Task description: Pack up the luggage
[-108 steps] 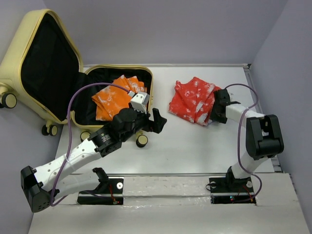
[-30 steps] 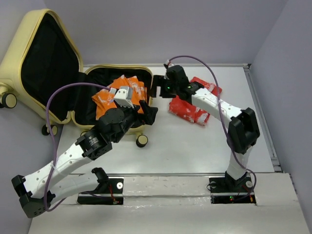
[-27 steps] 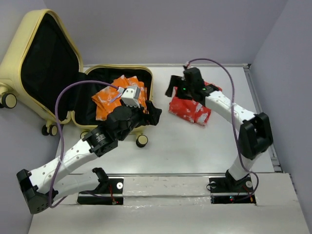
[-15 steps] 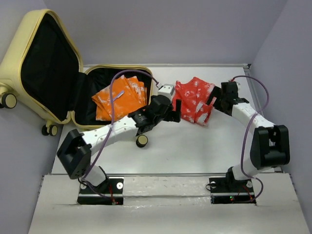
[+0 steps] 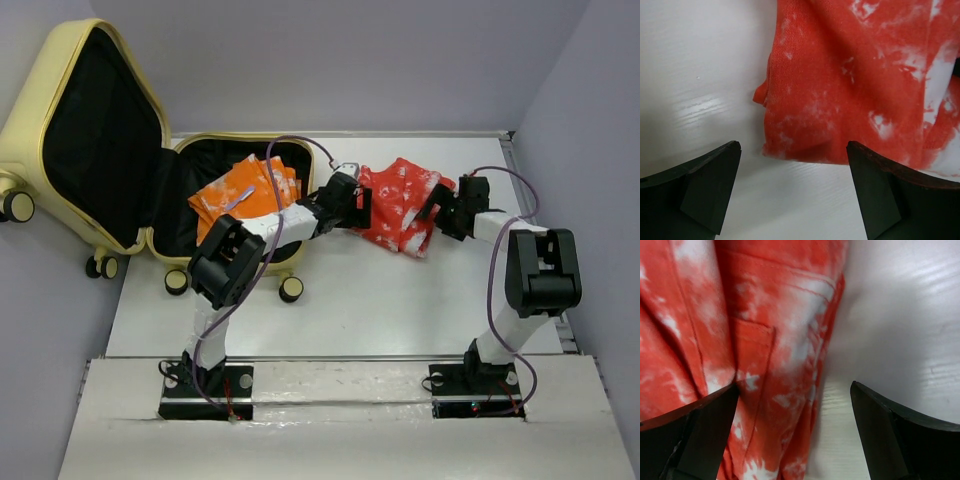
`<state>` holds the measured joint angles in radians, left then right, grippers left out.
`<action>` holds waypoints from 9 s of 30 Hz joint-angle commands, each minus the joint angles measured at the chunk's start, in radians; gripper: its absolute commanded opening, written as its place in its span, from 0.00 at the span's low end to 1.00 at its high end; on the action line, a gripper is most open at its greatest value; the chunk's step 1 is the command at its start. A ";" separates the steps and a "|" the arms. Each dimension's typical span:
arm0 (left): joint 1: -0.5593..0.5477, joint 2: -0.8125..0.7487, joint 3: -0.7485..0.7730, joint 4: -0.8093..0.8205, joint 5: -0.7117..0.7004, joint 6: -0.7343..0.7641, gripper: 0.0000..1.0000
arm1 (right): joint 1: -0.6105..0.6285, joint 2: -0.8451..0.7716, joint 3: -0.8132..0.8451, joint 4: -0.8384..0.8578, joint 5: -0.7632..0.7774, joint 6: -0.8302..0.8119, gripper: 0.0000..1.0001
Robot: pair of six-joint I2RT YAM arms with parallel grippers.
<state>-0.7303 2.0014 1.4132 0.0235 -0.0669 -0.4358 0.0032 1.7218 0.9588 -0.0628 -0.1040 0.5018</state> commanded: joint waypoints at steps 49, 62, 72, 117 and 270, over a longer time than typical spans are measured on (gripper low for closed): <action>0.037 0.249 0.162 0.164 0.444 -0.096 0.06 | -0.032 0.153 -0.046 0.444 -0.450 0.178 0.18; 0.015 -0.197 0.023 0.156 0.403 -0.063 0.06 | 0.087 -0.250 -0.068 0.368 -0.392 0.192 0.15; 0.253 -0.643 -0.101 -0.087 0.243 0.028 0.06 | 0.363 -0.105 0.281 0.343 -0.316 0.244 0.15; 0.844 -1.038 -0.194 -0.485 -0.993 0.226 0.87 | 0.650 -0.065 0.391 -0.020 -0.186 -0.143 0.94; 0.779 -0.442 0.192 -0.149 0.207 -0.035 0.06 | 1.110 -0.685 -0.083 -0.460 0.288 -0.048 0.07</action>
<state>-0.0109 1.4487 1.4452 -0.0780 0.1116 -0.5148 1.1069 1.0779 0.9226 -0.4953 0.0505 0.3767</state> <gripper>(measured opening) 0.068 0.070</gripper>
